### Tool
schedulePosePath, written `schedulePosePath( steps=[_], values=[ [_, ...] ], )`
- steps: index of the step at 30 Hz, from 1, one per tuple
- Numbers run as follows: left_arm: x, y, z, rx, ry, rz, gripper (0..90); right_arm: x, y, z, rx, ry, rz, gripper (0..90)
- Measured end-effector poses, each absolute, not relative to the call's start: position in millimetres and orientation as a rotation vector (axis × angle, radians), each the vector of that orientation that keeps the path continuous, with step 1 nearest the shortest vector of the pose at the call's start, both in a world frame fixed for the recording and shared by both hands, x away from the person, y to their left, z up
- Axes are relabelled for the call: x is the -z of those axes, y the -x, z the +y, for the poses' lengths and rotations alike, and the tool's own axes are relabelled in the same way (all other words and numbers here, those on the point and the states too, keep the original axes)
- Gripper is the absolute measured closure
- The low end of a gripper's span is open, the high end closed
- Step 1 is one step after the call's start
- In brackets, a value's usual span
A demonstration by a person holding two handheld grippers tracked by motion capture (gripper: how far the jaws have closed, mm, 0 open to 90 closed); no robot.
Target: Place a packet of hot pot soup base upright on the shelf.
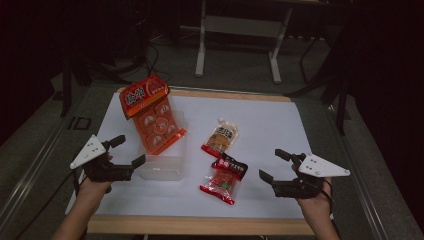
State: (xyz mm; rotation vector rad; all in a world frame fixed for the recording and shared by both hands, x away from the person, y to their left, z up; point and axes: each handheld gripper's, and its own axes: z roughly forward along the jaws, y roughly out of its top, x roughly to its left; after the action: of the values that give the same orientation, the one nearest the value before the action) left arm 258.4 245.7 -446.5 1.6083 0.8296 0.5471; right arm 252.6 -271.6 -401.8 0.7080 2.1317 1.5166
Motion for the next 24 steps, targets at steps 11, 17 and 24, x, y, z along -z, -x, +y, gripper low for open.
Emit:
schedulePosePath(
  steps=[11,17,24],
  values=[
    [448.2,-227.6,212.9,-0.507,-1.672,0.682,1.6,410.3,-263.0,-261.9,-1.480,-0.667,2.184,13.9],
    [450.7,-218.8,193.9,-0.430,-1.663,0.613,1.6,418.5,-272.1,-257.0,-1.471,-0.740,2.239,13.0],
    [456.2,-213.1,174.2,-0.386,-1.694,0.533,1.7,429.4,-285.1,-250.6,-1.498,-0.756,2.269,10.8]
  ],
)
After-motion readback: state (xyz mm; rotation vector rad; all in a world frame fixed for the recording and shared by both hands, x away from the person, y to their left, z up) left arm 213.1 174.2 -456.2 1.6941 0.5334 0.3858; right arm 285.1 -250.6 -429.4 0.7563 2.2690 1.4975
